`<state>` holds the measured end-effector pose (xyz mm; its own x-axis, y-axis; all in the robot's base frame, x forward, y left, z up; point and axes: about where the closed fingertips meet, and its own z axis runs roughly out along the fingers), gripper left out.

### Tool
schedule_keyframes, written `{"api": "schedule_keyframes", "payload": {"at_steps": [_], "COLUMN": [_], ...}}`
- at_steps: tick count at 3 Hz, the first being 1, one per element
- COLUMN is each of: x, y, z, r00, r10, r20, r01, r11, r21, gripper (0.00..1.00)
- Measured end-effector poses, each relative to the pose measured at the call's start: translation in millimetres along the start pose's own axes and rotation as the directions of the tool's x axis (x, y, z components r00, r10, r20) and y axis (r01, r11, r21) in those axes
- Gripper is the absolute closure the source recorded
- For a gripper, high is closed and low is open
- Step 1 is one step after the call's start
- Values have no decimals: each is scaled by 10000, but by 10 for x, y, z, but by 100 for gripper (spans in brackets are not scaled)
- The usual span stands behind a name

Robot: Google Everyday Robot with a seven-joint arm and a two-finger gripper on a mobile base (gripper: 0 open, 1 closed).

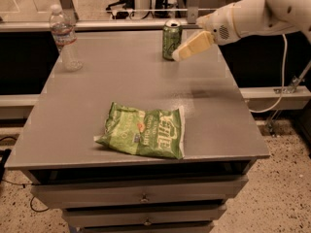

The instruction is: Pick green can

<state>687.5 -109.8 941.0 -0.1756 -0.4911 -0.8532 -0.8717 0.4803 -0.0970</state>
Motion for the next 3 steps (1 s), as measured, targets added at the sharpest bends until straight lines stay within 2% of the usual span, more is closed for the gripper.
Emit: {"api": "schedule_keyframes", "payload": {"at_steps": [1, 2, 3], "x": [-122, -283, -320], "y": [-305, -506, -759], "z": [305, 501, 599], "r00": [9909, 9729, 9639], "r10": [706, 1106, 1236], "r20": [1145, 2031, 2358], "r01": [-693, -1101, -1351], "r11": [9975, 9938, 9903], "r21": [-155, -139, 331], "gripper": [0, 0, 0]}}
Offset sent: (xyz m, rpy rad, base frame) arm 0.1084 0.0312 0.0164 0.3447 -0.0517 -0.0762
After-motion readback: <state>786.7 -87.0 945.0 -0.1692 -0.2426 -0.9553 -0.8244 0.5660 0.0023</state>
